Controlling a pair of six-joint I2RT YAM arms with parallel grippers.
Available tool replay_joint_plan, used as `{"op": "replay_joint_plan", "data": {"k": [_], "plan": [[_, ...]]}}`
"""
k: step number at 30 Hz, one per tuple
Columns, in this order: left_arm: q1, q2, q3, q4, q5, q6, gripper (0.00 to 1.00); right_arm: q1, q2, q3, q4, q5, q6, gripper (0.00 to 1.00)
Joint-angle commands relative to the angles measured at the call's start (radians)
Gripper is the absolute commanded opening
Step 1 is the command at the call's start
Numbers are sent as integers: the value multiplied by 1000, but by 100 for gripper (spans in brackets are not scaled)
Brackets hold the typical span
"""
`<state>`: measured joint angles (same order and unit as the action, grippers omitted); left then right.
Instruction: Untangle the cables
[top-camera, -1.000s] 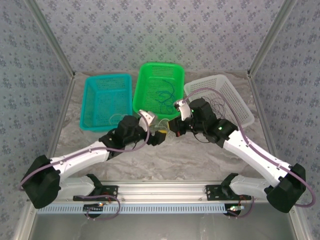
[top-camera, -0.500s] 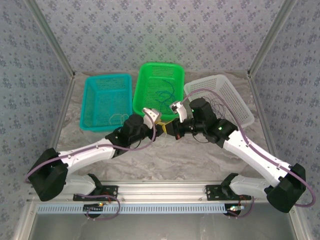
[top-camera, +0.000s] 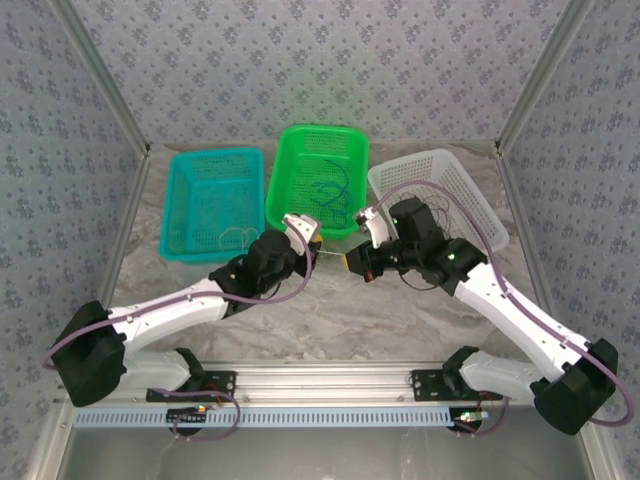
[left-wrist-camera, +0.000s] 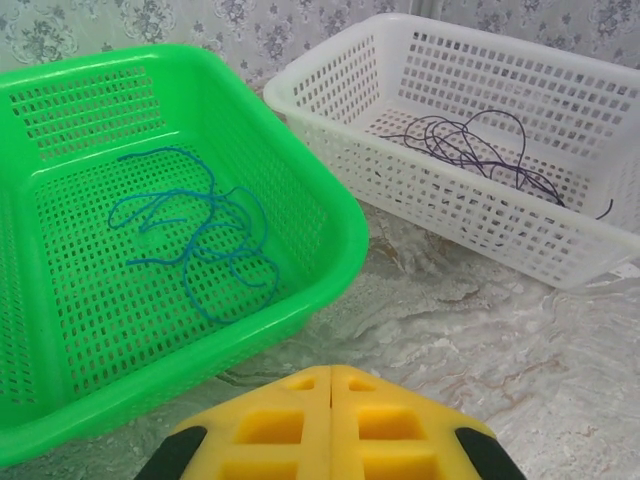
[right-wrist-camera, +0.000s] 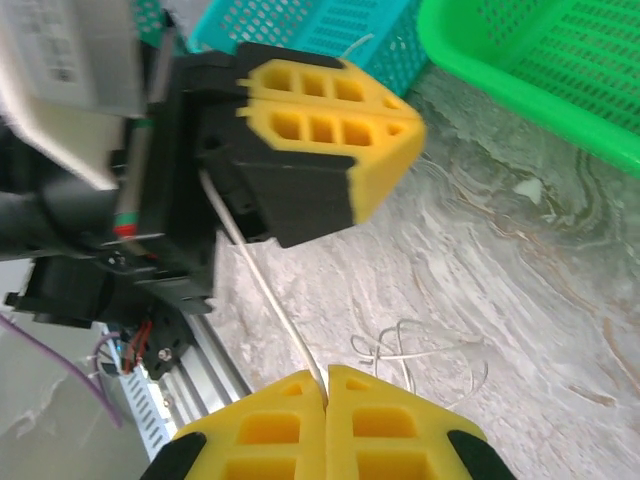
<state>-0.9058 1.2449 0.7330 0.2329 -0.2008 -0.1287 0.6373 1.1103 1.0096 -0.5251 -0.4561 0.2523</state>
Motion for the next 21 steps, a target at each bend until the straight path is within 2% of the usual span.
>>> {"op": "replay_joint_plan", "data": {"k": [1,5,6,7,10,12,14,17,21], "plan": [[36,-37,27,-57,-58,5,0,-27,28,22,-214,172,-33,0],[28,-30,44,-45,39,-19,0,-27,64,9,-189,211,-18,3],[27,-26,46,-43,51,-31,0,-26,65,-4,-159,220,-3,13],[25,-23,48,-43,56,-41,0,-26,62,-19,-127,214,5,17],[22,-19,52,-44,68,-71,0,-11,39,-75,-11,209,21,24],[21,-22,53,-39,86,-92,0,0,30,-109,54,227,29,37],[22,-22,62,-41,103,-108,0,11,31,-139,111,241,33,61],[21,-16,97,-76,135,-118,0,36,41,-179,198,224,15,74],[21,-3,136,-110,198,-126,0,88,63,-221,294,281,-13,87]]}}
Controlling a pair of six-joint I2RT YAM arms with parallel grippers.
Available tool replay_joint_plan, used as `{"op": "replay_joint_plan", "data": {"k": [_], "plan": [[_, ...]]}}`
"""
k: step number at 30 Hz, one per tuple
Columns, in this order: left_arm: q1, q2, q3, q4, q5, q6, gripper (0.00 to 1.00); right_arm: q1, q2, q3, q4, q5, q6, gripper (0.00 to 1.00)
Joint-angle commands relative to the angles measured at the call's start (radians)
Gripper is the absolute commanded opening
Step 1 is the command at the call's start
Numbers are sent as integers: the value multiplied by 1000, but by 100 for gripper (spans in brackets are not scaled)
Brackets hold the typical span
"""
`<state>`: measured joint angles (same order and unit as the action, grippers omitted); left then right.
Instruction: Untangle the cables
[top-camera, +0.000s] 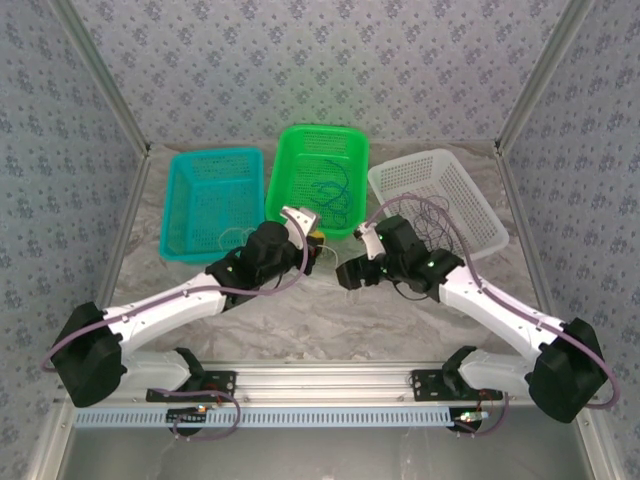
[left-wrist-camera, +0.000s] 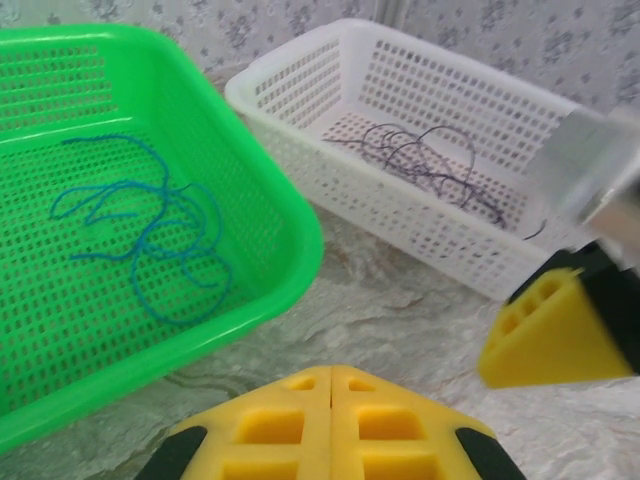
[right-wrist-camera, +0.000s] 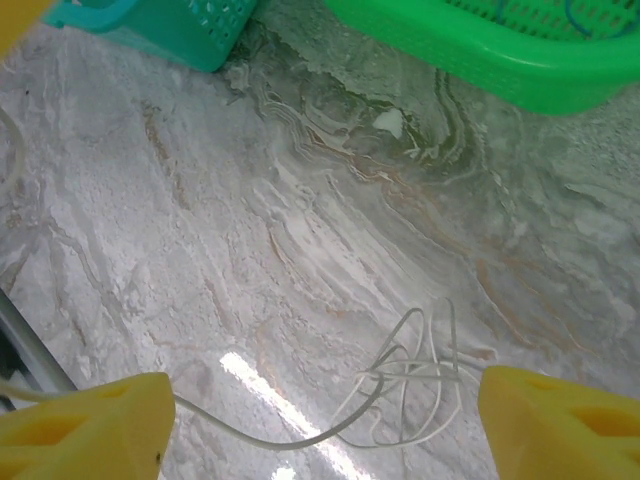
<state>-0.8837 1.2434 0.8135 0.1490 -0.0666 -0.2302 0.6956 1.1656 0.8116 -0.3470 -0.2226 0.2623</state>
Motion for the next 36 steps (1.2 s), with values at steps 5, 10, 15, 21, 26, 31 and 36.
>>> {"op": "replay_joint_plan", "data": {"k": [5,10,15,21,26,31,36], "plan": [[-1,17,107,-122,45,-21,0,78,16,-54,178,65,-77,93],[-1,19,132,-185,-7,15,0,115,-22,-82,176,74,-143,94],[-1,17,157,-219,-29,58,0,139,-55,-99,150,60,-181,94],[1,6,134,-205,-49,104,0,139,-111,-143,195,64,-176,94],[2,-17,125,-204,-58,107,0,140,-104,-160,226,22,-179,91],[6,-35,123,-190,-59,105,0,141,-101,-175,268,-65,-187,91],[6,-42,142,-178,-37,95,0,147,-22,-170,335,-92,-185,88]]}}
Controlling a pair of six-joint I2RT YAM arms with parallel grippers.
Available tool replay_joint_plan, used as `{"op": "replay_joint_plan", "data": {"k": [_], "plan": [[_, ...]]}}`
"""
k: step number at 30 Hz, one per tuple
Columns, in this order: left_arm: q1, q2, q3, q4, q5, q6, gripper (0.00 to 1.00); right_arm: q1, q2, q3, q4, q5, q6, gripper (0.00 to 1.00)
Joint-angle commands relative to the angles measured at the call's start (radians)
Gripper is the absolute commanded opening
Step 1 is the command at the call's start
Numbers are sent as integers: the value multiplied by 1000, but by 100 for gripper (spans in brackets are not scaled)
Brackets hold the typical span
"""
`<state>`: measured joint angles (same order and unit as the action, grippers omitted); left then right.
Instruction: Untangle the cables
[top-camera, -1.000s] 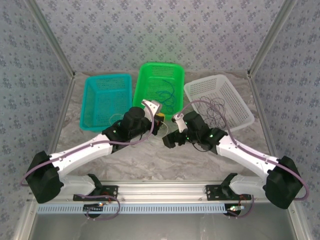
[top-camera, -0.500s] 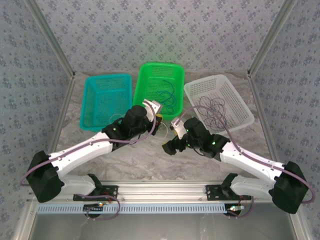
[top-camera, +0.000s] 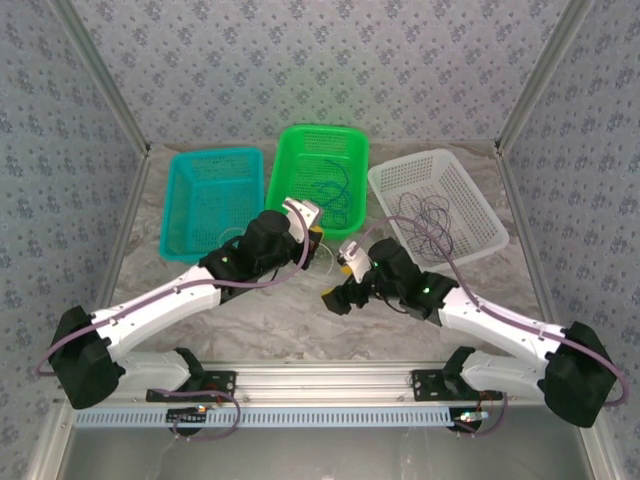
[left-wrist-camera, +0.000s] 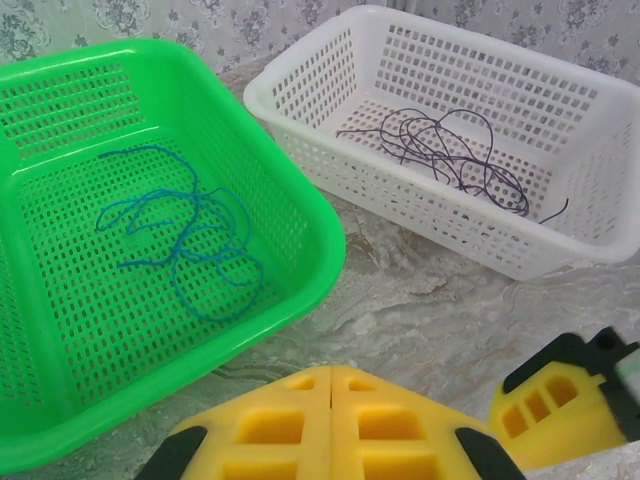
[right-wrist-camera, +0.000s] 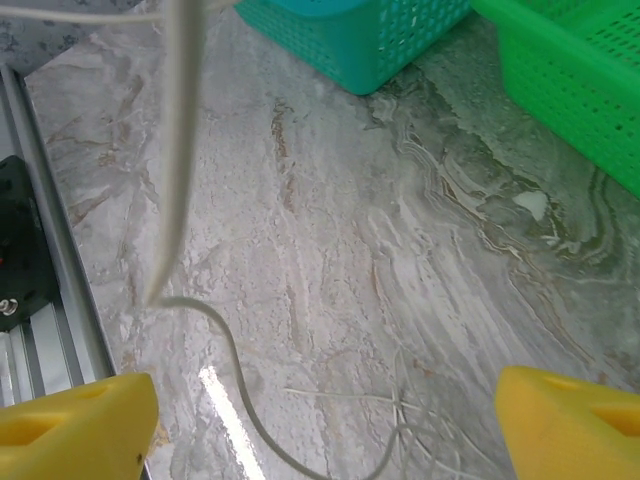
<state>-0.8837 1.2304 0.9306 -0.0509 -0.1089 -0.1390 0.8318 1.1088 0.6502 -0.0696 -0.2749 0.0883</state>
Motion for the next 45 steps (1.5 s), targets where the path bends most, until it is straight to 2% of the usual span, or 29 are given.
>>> {"op": "replay_joint_plan", "data": {"k": [1,4,10,13,18,22,24,26,32,34,36,40,45], "plan": [[6,-33,30,20,4,3,0,14,51,-13,80,-34,-7,86],[6,-53,38,23,14,-5,0,22,93,-28,155,44,30,78],[6,-118,31,32,24,-23,0,14,189,-21,209,173,132,53],[5,-160,30,38,16,-25,0,9,234,-29,241,162,144,50],[9,-238,43,48,12,-16,0,-13,283,-42,241,170,178,35],[11,-273,67,51,21,-9,1,-52,313,-53,237,108,209,25],[13,-275,78,47,22,-2,1,-58,319,-60,241,90,215,24],[15,-271,89,40,23,7,1,-60,311,-68,243,71,211,28],[30,-251,118,21,19,30,1,-60,210,-118,225,79,200,56],[37,-242,139,17,24,37,1,-58,160,-133,215,70,195,78],[38,-229,155,12,41,40,1,-49,99,-151,224,59,187,90],[39,-199,172,16,58,32,1,24,-6,-168,250,96,150,100],[40,-179,176,55,72,10,2,103,42,-161,355,170,160,100]]}}
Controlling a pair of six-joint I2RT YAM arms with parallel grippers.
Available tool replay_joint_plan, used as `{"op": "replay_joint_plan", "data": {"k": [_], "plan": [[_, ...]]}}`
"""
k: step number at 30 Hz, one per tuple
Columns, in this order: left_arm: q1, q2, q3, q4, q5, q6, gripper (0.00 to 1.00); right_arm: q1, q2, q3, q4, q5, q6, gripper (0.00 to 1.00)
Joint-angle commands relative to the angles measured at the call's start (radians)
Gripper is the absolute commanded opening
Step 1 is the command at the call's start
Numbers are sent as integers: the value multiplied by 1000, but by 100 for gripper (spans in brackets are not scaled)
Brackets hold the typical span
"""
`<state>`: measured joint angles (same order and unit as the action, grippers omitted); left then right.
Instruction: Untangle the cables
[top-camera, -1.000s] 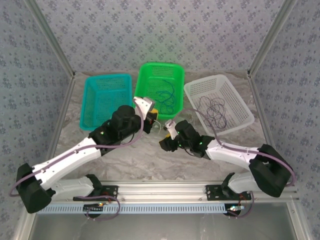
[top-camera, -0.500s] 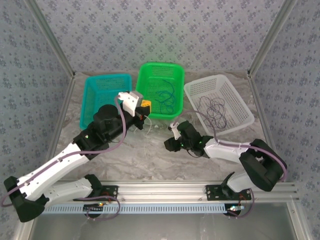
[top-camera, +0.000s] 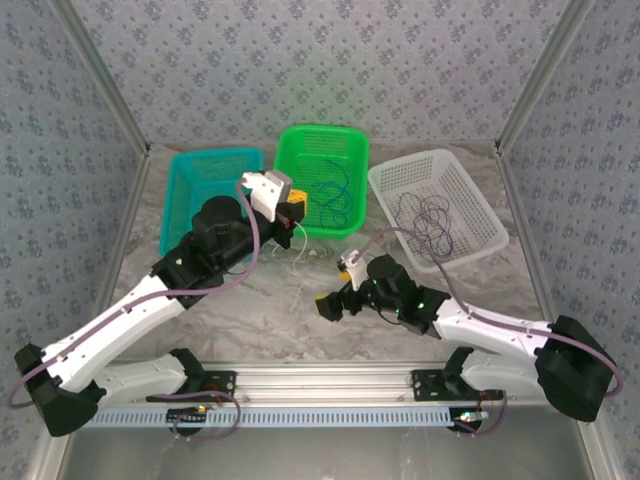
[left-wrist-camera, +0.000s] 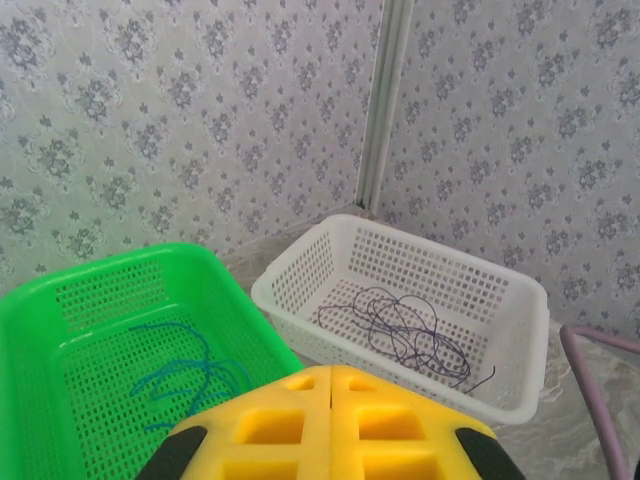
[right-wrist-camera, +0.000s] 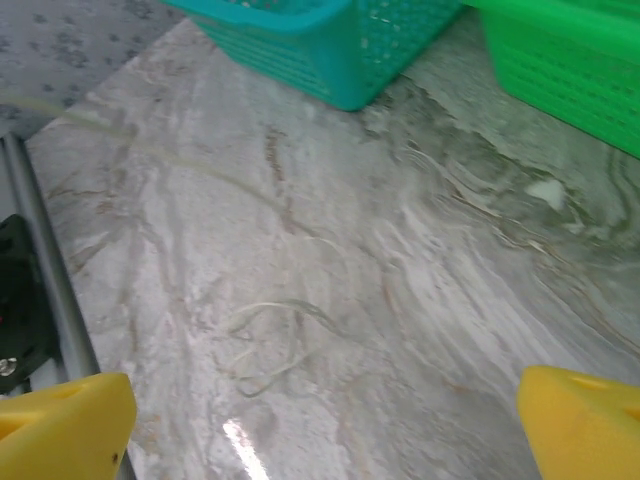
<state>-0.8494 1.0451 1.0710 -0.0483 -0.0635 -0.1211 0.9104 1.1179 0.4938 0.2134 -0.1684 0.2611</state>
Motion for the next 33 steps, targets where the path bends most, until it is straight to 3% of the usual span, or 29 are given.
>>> {"op": "replay_joint_plan", "data": {"k": [1,10,17,22,28,33], "plan": [[4,11,42,58,32,-13,2,35,57,-4,115,82,-6,100],[3,45,56,120,96,-67,1,74,261,13,376,326,46,100],[-2,60,65,150,114,-84,1,67,397,81,469,223,77,100],[-22,78,84,178,124,-89,1,65,470,142,436,268,119,99],[-31,79,129,160,134,-71,1,52,537,248,226,287,136,80],[-30,52,191,104,92,0,1,40,521,218,174,278,148,64]]}}
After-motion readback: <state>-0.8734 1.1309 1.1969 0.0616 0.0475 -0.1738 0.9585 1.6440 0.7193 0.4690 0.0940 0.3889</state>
